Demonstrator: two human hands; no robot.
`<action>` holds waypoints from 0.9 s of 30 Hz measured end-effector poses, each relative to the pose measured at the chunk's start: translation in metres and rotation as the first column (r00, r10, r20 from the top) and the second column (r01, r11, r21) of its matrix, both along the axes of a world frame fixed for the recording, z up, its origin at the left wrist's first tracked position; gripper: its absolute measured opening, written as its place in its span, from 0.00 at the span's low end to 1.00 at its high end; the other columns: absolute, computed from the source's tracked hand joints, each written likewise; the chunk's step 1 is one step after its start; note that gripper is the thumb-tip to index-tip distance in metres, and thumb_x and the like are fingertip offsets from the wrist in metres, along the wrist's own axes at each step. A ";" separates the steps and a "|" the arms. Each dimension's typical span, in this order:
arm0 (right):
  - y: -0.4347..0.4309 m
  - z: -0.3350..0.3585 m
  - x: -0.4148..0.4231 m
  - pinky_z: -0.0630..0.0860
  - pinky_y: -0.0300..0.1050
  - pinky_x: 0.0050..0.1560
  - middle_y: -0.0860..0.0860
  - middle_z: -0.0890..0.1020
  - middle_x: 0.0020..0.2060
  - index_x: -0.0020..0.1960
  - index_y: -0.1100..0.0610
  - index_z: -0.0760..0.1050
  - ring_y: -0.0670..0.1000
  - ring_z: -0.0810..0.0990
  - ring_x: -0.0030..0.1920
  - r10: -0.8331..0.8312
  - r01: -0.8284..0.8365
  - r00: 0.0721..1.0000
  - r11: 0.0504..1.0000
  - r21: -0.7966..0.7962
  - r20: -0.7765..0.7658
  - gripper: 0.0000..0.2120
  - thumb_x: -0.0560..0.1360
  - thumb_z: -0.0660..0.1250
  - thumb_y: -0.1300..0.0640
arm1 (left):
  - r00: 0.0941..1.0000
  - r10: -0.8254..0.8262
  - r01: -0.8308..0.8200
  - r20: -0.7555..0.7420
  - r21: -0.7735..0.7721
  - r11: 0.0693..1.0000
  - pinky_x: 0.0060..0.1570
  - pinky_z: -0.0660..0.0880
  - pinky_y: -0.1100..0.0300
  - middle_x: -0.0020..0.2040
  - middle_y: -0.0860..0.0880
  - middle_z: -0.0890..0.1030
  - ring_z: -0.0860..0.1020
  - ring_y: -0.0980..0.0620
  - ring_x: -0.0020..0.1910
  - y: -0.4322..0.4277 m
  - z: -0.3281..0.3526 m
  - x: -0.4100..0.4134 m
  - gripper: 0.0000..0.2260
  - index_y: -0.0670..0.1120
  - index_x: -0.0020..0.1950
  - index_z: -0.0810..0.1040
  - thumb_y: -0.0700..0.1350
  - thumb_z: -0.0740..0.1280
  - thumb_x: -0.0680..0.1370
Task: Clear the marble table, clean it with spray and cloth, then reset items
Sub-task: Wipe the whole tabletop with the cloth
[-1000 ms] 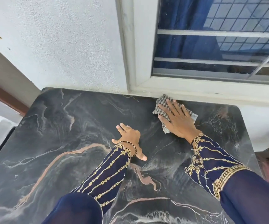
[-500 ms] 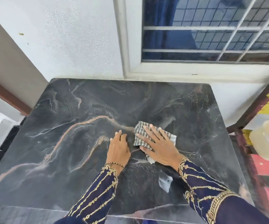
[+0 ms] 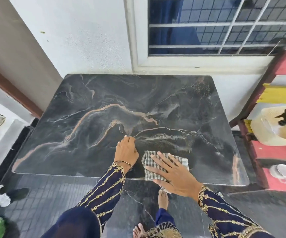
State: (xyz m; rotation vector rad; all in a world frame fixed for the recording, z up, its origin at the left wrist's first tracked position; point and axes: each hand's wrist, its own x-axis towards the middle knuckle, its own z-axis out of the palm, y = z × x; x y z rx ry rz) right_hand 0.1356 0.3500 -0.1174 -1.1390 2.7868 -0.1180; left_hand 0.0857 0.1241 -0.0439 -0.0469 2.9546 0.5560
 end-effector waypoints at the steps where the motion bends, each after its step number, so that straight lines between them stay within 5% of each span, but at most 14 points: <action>1: 0.009 0.001 0.003 0.49 0.57 0.78 0.47 0.49 0.82 0.81 0.39 0.47 0.52 0.45 0.82 0.007 -0.007 1.000 1.000 0.006 0.002 0.26 0.84 0.48 0.38 | 1.000 -0.012 0.012 0.008 -0.001 1.000 0.61 0.69 0.49 0.61 0.44 0.76 0.74 0.42 0.61 0.004 0.000 -0.001 0.14 0.42 0.60 0.74 0.36 0.60 0.75; 10: 0.070 0.010 -0.040 0.44 0.56 0.78 0.46 0.48 0.82 0.81 0.39 0.47 0.52 0.46 0.82 0.069 -0.071 0.997 0.995 0.076 0.031 0.26 0.84 0.48 0.38 | 0.992 -0.120 0.119 0.049 0.037 0.992 0.65 0.70 0.53 0.61 0.47 0.76 0.75 0.45 0.61 0.038 -0.011 -0.031 0.13 0.44 0.60 0.76 0.40 0.60 0.77; 27: 0.107 0.000 -0.288 0.45 0.56 0.81 0.46 0.45 0.82 0.81 0.39 0.45 0.51 0.42 0.81 -0.033 0.034 0.999 0.995 0.095 -0.014 0.27 0.83 0.40 0.37 | 0.989 -0.143 0.140 0.034 0.079 0.987 0.63 0.69 0.50 0.64 0.46 0.75 0.75 0.42 0.61 0.115 -0.026 -0.212 0.18 0.44 0.67 0.70 0.41 0.61 0.77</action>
